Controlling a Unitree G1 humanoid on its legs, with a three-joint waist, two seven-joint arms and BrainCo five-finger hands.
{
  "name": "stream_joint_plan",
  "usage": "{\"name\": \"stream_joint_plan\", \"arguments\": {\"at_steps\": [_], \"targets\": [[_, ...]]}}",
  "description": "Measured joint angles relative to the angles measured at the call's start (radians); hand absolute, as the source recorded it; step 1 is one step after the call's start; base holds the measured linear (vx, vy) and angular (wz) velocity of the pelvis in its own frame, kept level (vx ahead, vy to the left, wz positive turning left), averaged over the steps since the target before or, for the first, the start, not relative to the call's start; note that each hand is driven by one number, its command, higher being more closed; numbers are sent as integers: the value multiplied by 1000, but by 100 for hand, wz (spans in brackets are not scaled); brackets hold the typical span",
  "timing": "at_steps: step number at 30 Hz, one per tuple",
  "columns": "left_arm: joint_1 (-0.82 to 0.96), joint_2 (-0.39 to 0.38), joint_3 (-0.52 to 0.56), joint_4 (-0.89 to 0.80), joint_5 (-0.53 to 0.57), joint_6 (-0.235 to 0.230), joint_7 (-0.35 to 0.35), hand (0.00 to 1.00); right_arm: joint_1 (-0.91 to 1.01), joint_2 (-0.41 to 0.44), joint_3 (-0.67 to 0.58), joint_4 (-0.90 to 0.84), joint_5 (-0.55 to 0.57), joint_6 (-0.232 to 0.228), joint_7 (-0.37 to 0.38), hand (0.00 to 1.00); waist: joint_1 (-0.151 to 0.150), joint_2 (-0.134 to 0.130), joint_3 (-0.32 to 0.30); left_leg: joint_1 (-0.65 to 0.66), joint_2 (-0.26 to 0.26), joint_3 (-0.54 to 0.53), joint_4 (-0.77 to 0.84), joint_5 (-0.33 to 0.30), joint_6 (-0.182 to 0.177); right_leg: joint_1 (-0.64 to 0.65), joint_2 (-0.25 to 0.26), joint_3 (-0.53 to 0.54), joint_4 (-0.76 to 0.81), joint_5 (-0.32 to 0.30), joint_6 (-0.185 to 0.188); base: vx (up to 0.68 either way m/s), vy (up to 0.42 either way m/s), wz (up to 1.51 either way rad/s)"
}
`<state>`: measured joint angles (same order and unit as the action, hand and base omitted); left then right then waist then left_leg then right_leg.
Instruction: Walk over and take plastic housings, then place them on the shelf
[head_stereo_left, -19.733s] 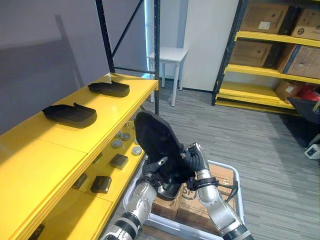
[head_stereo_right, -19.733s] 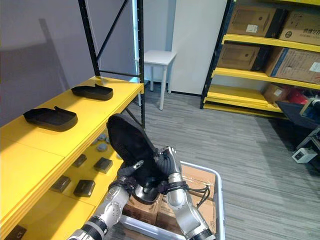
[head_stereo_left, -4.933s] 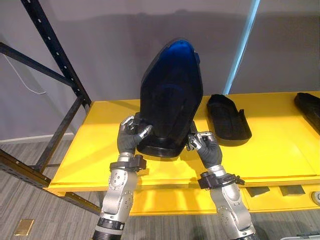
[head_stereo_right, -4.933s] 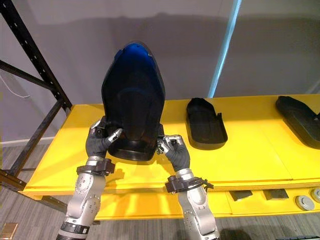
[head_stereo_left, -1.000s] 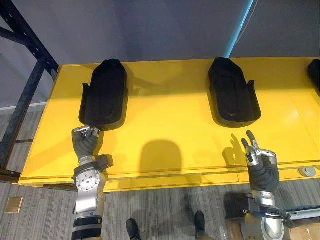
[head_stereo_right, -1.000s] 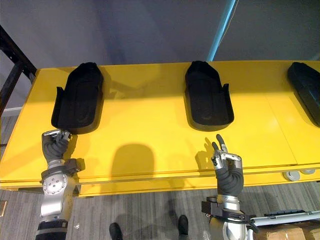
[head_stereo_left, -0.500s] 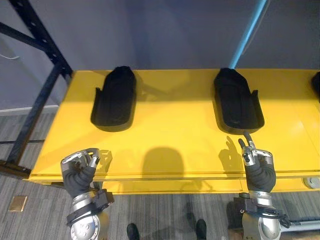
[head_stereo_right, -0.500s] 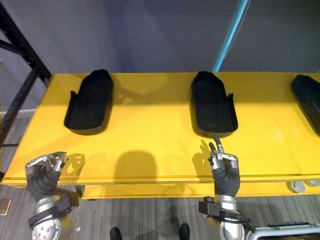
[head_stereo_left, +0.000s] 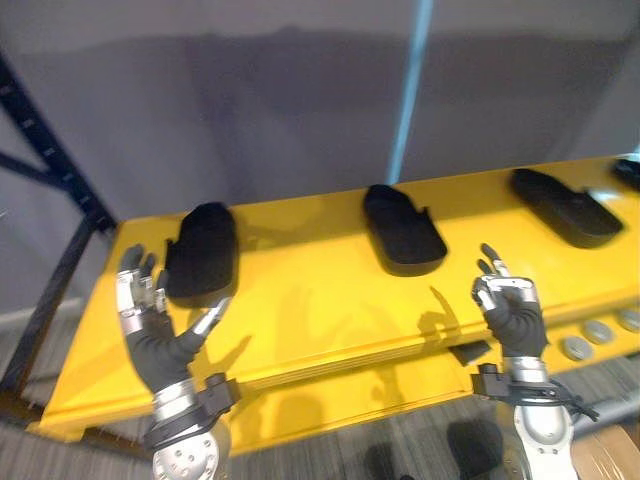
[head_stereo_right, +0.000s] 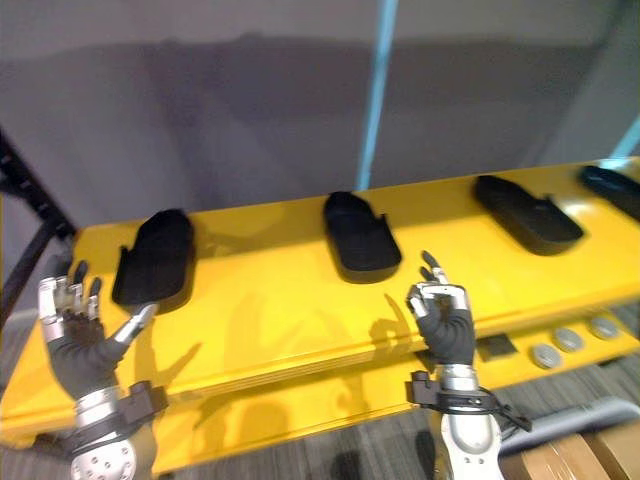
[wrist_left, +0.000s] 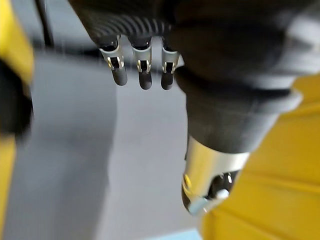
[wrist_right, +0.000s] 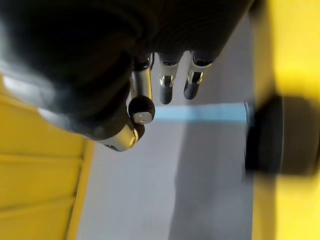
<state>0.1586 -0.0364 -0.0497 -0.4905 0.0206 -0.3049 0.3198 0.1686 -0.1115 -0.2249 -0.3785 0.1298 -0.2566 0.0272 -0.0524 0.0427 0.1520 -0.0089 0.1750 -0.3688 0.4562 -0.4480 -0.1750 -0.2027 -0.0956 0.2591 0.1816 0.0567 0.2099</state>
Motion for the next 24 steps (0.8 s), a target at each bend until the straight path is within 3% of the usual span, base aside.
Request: {"name": "stream_joint_plan", "arguments": {"at_steps": [1, 2, 3, 4, 5, 7, 8, 11, 14, 16, 18, 20, 24], "targets": [[-25, 31, -45, 35, -2, 3, -13, 0, 65, 42, -22, -14, 0, 4, 0, 0, -10, -54, 2, -1, -55, 67, 50, -17, 28, -11, -32, 74, -27, 21, 7, -286, 422, -137], [-36, 47, -109, 48, -13, 8, -34, 0, 156, 74, -30, -71, -1, 10, 0, 0, -19, -84, -6, -9, -93, 136, 86, -32, 66, -9, -60, 126, -101, 63, -53, -300, 440, -159], [-37, 51, -134, 48, -14, 9, -48, 0, 190, 83, -31, -104, -1, 12, 0, 0, -26, -105, -8, -10, -112, 179, 94, -28, 80, -15, -77, 139, -146, 58, -143, -300, 454, -198], [-44, 39, -159, 56, -16, 19, -69, 0, 196, 77, -39, -138, -3, 16, 0, 0, -39, -90, -19, -13, -117, 279, 70, -3, 123, -40, -101, 88, -213, -146, -362, -356, 635, -260], [-88, 30, -174, 65, -19, 22, -90, 0, 183, 77, -50, -166, -25, 18, -15, 0, -24, -76, -20, -5, -95, 407, 21, 38, 155, -106, -96, -85, -147, -121, -275, -301, 539, -285], [-143, 27, -173, 92, -18, 22, -97, 0, 178, 77, -66, -195, -92, 18, -40, 0, -10, -79, -22, 37, -89, 566, -85, 103, 175, -128, -83, -283, -40, -38, -253, -322, 437, -261], [-169, 27, -172, 124, -19, 22, -101, 0, 168, 78, -93, -197, -120, 17, -49, 0, -11, -73, -19, 73, -86, 643, -141, 140, 183, -112, -72, -305, 29, -35, -242, -263, 256, -213], [-196, 23, -161, 176, -22, 22, -111, 0, 111, 79, -161, -148, -141, 17, -71, 0, -33, -73, -20, 98, -72, 756, -184, 176, 193, -33, -73, -333, 215, -102, -188, -197, 84, -127], [-197, 23, -138, 193, -46, 24, -136, 0, 43, 79, -170, -124, -158, 17, -87, 0, -31, -76, -23, 91, -61, 854, -203, 204, 173, 82, -113, -409, 302, -214, -177, -131, -38, -106], [-197, 22, -133, 197, -65, 27, -153, 0, 10, 79, -164, -108, -167, 17, -85, 0, -29, -86, -30, 71, -60, 885, -202, 209, 157, 123, -105, -416, 203, -236, -152, -111, -152, -73], [-190, 11, -133, 199, -77, 39, -172, 0, -12, 67, -164, -94, -173, 17, -84, 0, -14, -75, -36, 51, -87, 856, -222, 223, 136, 152, -85, -406, 68, -234, -131, -73, -153, -60], [-171, 1, -132, 229, -86, 54, -200, 0, -20, 64, -154, 24, -163, 18, -86, 0, -16, -46, -62, 49, -65, 820, -253, 247, 133, 177, -23, -379, -42, -169, -150, -2, -176, -61], [-165, 3, -83, 422, -140, 72, -226, 0, -15, 60, -147, 324, -126, 43, -84, 0, -15, -44, -88, 51, -37, 830, -276, 266, 115, 203, 25, -348, -154, -103, -154, 62, -95, -38]]}}
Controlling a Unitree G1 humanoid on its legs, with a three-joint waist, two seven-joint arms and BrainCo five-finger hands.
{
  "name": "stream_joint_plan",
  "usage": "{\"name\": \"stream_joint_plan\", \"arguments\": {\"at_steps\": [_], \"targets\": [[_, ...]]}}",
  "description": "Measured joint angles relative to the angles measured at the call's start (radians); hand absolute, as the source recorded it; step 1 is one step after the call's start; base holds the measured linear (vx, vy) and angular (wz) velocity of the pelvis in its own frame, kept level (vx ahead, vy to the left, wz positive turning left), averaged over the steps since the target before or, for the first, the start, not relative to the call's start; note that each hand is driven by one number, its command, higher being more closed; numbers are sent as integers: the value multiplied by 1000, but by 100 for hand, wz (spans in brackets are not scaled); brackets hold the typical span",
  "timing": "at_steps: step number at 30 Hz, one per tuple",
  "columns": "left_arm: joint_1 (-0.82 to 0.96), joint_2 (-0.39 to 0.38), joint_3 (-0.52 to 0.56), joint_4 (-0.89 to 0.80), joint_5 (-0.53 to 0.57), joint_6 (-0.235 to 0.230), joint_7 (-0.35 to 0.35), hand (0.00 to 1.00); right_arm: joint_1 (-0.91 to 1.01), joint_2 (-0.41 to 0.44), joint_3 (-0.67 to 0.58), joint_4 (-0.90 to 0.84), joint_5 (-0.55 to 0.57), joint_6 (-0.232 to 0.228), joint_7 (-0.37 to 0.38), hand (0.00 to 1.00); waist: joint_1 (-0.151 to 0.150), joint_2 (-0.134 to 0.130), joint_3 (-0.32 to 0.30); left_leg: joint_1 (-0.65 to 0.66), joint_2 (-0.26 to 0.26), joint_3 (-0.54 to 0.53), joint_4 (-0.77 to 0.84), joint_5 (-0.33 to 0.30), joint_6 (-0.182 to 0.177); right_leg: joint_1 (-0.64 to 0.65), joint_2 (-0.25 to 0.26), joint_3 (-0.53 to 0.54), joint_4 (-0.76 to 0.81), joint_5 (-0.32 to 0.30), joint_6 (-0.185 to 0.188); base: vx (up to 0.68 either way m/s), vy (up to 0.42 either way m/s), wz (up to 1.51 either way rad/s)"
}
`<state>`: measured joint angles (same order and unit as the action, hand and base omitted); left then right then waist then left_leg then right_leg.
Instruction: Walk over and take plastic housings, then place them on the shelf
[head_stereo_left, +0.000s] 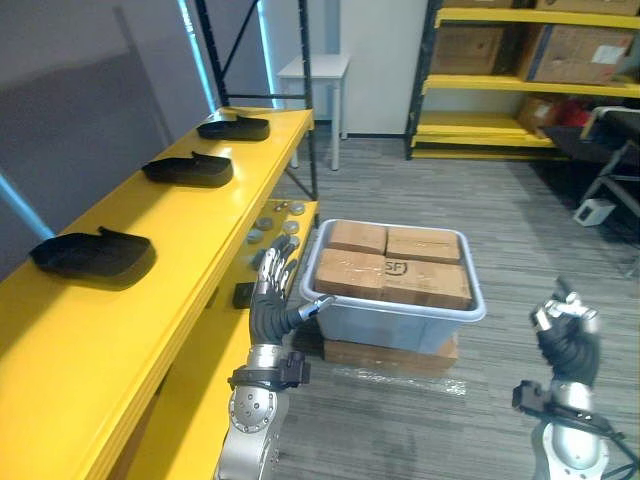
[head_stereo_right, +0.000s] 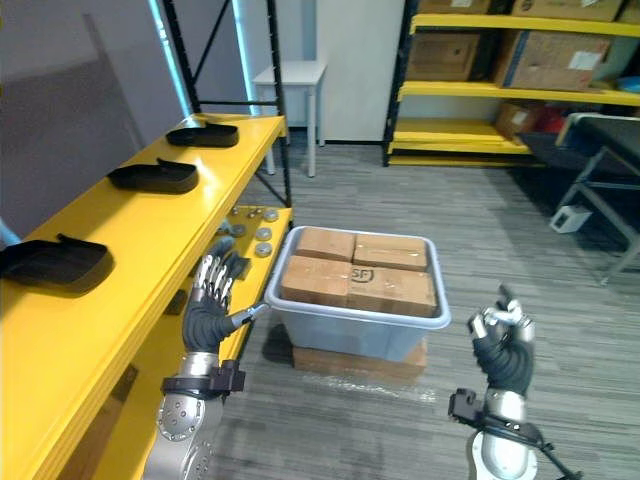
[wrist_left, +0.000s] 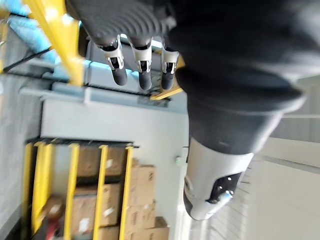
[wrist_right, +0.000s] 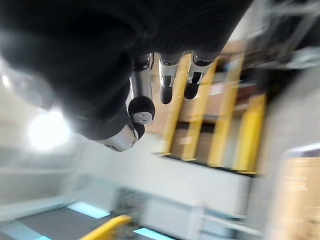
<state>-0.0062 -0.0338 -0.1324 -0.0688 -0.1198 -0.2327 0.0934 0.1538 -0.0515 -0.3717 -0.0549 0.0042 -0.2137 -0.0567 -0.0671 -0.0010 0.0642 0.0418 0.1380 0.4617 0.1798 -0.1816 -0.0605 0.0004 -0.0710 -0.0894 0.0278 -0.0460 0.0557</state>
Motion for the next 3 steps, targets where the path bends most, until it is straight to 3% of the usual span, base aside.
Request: {"name": "stream_joint_plan", "arguments": {"at_steps": [3], "targets": [[4, 6, 68, 285, -55, 56, -8, 0, -26, -36, -7, 362, 26, 68, -3, 0, 7, 2, -1, 8, -3, -8, -16, 10, -7, 6, 6, 9, -25, 12, 0, 51, -24, -11]]}}
